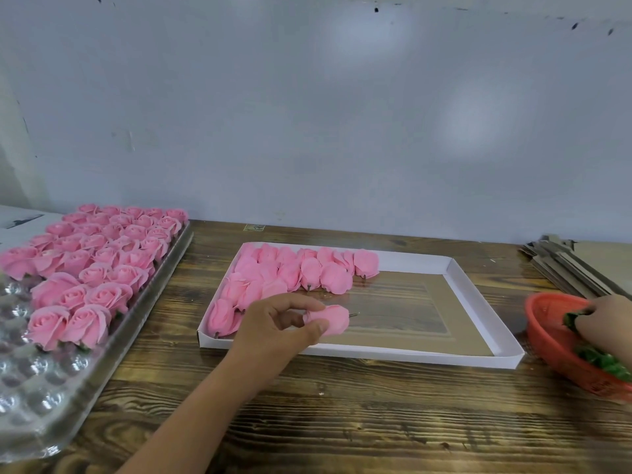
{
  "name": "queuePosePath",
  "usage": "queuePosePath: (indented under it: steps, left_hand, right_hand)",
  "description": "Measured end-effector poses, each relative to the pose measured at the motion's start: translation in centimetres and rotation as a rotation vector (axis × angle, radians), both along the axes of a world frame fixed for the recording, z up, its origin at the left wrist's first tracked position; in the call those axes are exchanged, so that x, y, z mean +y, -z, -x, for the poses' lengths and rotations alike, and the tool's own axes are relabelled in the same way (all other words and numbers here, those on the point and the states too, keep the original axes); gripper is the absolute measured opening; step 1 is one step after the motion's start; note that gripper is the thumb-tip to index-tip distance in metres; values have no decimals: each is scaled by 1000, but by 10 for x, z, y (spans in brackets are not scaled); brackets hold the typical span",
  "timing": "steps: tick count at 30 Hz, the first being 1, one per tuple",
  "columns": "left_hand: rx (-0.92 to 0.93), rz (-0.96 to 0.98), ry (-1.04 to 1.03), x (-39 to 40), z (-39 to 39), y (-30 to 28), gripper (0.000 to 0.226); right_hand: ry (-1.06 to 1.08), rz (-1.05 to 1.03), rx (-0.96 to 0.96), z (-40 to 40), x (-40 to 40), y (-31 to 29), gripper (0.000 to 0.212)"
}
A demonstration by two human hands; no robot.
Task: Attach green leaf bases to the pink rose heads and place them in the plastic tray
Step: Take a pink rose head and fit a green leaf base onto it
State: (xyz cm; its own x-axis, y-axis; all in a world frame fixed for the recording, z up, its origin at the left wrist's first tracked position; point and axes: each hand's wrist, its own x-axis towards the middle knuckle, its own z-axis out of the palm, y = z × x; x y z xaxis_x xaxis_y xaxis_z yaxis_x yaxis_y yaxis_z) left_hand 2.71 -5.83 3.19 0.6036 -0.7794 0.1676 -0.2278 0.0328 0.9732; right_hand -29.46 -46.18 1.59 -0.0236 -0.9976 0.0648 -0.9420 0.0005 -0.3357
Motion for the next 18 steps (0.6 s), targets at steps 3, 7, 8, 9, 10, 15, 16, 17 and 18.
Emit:
queuePosePath:
  steps: [3, 7, 8, 9, 10, 15, 16, 17, 18]
  left_hand:
    - [-1, -7, -6, -1, 0, 0, 32]
    - [8, 1, -5, -1, 0, 0, 32]
    - [9, 0, -6, 0, 0, 1, 32]
    - [8, 0, -7, 0, 0, 1, 32]
    - [6, -1, -8, 0, 0, 1, 32]
    - [18, 9, -11, -1, 0, 1, 30]
    - [19, 9, -10, -1, 0, 1, 30]
    - [17, 7, -9, -1, 0, 1, 30]
    - [14, 5, -6, -1, -1, 1, 30]
  right_hand:
    - [14, -26, 13, -4, 17, -11, 27]
    - [4, -83, 61, -8, 34, -19, 35]
    - [5, -78, 64, -9, 34, -19, 36]
    - [15, -67, 68, -10, 33, -18, 36]
    - [21, -52, 77, -10, 32, -16, 35]
    - [3, -1, 80, -7, 15, -8, 11]
    - [-3, -1, 93, -7, 12, -7, 7]
    - [-7, -7, 106, -7, 12, -7, 7]
    - [10, -6, 103, -6, 10, -6, 7]
